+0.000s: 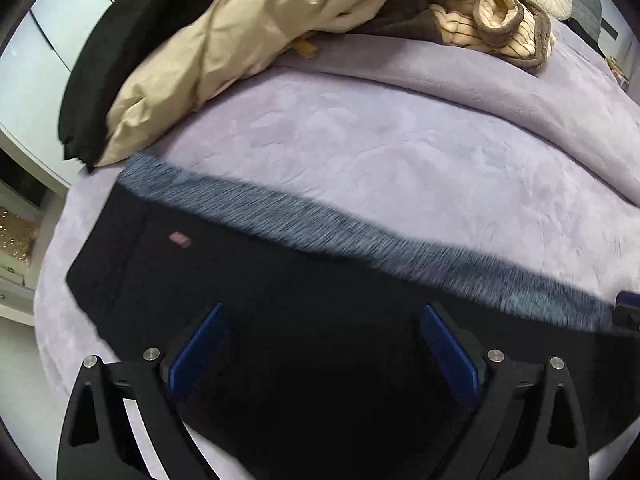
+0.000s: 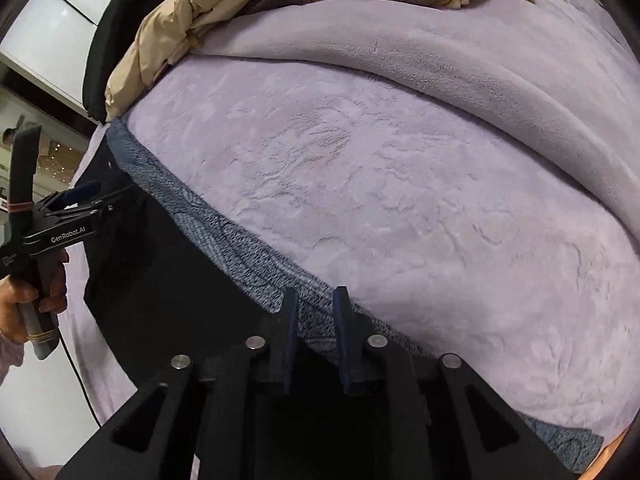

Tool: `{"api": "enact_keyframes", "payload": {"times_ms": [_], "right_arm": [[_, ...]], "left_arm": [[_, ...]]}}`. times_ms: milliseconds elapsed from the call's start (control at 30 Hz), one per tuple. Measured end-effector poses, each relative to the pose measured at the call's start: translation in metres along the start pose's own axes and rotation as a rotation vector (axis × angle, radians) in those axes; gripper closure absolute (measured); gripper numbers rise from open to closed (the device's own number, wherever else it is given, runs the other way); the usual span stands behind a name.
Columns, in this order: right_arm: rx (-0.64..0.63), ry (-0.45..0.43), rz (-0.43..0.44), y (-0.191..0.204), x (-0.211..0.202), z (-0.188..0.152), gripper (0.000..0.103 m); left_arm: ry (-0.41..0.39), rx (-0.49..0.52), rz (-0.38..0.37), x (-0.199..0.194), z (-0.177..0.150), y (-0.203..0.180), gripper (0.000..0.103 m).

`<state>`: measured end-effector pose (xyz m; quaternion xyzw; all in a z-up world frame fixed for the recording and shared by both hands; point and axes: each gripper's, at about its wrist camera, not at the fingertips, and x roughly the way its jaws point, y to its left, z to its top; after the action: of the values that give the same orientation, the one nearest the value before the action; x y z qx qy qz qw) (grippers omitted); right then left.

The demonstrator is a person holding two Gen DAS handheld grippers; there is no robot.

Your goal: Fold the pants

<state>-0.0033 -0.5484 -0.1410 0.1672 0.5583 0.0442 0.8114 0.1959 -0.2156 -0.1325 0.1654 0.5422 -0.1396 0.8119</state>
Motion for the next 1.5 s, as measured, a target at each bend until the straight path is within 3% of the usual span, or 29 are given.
{"api": "enact_keyframes", "payload": {"times_ms": [67,133,233,333,467,533,600,667,767,833,933,967,1000,1067,1167,1300,1433,1500], "right_arm": [[0.013,0.016,0.037,0.008,0.0,-0.002,0.067],[0.013,0.061,0.133,0.035,0.005,0.003,0.067],[-0.032,0.052,0.192,0.077,0.009,0.022,0.067],[-0.035,0.025,0.229,0.126,0.022,0.057,0.067],[-0.038,0.027,0.342,0.194,0.061,0.115,0.064],[-0.105,0.031,0.315,0.234,0.087,0.144,0.064],[-0.187,0.029,0.266,0.285,0.121,0.176,0.064],[-0.286,0.027,0.206,0.326,0.151,0.201,0.064],[-0.362,0.046,0.141,0.358,0.183,0.227,0.064],[-0.379,0.06,0.12,0.37,0.199,0.243,0.064],[-0.344,0.154,0.164,0.375,0.227,0.258,0.068],[-0.349,0.17,0.192,0.377,0.228,0.258,0.089],[-0.368,0.175,0.196,0.38,0.227,0.257,0.095],[-0.41,0.148,0.214,0.385,0.213,0.252,0.099],[-0.411,0.139,0.236,0.391,0.211,0.258,0.099],[-0.386,0.165,0.121,0.388,0.245,0.257,0.098],[-0.172,0.088,0.171,0.358,0.211,0.255,0.081],[-0.091,0.049,0.165,0.335,0.177,0.243,0.081]], "left_arm": [[-0.008,0.027,-0.005,-0.015,-0.015,0.013,0.005],[-0.001,0.044,0.0,-0.021,-0.024,0.028,0.005],[0.003,0.013,-0.002,-0.021,-0.025,0.066,0.005],[-0.014,-0.001,0.0,-0.013,-0.023,0.096,0.005],[-0.049,-0.008,0.008,0.011,-0.011,0.145,0.005],[-0.073,-0.002,0.009,0.019,-0.012,0.166,0.004],[-0.036,-0.037,-0.001,0.04,-0.017,0.192,0.004],[0.008,-0.092,-0.084,0.06,-0.026,0.215,0.004],[-0.038,-0.072,-0.122,0.061,-0.036,0.226,0.004],[-0.055,-0.076,-0.138,0.061,-0.04,0.229,0.004],[-0.07,-0.09,-0.155,0.063,-0.045,0.234,0.004],[-0.079,-0.089,-0.159,0.063,-0.047,0.235,0.004],[-0.084,-0.083,-0.161,0.063,-0.049,0.236,0.004],[-0.092,-0.078,-0.166,0.061,-0.053,0.237,0.004],[-0.1,-0.084,-0.17,0.061,-0.058,0.242,0.004],[-0.072,-0.093,-0.138,0.053,-0.053,0.244,0.004],[-0.07,-0.107,-0.192,0.033,-0.029,0.239,0.004],[-0.093,-0.102,-0.215,0.026,-0.012,0.231,0.004]]}}
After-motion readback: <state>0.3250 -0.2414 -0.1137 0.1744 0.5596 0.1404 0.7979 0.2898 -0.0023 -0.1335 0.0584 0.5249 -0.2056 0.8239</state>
